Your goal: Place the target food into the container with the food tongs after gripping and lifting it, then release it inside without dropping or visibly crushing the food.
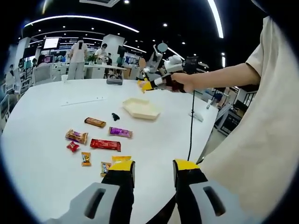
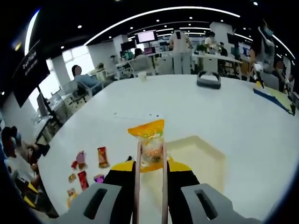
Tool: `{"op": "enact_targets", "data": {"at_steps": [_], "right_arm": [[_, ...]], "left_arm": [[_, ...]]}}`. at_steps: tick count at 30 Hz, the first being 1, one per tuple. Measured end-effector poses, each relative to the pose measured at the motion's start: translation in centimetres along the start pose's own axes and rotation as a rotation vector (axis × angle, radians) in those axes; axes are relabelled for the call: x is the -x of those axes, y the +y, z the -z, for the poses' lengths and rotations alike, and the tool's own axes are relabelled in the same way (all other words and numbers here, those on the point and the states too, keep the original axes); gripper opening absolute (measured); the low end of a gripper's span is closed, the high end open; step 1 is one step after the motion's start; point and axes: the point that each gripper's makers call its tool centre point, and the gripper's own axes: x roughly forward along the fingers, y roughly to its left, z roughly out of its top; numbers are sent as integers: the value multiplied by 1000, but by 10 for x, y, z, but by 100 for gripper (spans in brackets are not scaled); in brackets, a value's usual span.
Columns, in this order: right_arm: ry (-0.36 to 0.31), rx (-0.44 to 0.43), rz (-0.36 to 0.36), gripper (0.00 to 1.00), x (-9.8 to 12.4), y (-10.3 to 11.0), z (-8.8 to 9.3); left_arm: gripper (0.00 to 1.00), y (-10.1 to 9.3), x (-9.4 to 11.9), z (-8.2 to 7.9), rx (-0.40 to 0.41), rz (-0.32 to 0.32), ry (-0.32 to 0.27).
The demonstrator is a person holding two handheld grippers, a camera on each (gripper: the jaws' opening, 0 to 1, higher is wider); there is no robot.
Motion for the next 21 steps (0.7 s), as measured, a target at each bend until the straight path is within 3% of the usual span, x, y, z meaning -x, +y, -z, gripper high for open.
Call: {"op": "enact_targets", "data": {"at_steps": [14,21], "right_arm": [[0,3,5,25,3,-3,2],[5,20,-7,25,9,7,8]], "left_arm": [[31,1,-1,0,5,-2,0],[33,-1,-2,1,1,6,0]]}}
